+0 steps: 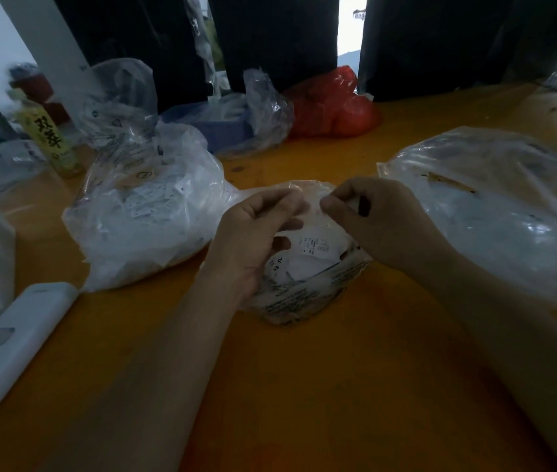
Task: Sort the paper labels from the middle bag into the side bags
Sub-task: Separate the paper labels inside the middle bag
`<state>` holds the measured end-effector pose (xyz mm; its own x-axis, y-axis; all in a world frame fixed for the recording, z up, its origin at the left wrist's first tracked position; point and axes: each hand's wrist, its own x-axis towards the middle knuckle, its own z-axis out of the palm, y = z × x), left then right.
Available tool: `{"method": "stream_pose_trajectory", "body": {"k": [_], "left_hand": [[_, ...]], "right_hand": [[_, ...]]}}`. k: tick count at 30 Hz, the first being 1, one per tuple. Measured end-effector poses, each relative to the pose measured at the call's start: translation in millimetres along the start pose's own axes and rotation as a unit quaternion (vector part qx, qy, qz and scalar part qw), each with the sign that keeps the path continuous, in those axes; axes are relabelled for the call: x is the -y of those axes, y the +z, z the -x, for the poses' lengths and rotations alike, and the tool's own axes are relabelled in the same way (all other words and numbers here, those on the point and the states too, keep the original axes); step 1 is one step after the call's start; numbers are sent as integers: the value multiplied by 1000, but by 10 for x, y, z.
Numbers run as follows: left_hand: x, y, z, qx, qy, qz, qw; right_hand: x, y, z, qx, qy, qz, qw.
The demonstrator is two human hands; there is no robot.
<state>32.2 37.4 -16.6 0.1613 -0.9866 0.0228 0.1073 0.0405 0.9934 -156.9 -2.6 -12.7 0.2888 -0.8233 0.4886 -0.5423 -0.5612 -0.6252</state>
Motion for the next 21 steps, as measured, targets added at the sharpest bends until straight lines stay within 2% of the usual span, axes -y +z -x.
{"method": "stream_pose_trajectory", "body": {"k": [4,12,21], "left_hand": [[-37,3,-1,-8,-38,43,998],[-13,19,44,35,-42,19,998],[-2,13,2,37,-44,163,985]], "right_hand": [[-10,-27,-6,-18,23,-50,998],[30,38,43,20,-6,-39,999],[51,65,47,14,-37,-19,999]]}}
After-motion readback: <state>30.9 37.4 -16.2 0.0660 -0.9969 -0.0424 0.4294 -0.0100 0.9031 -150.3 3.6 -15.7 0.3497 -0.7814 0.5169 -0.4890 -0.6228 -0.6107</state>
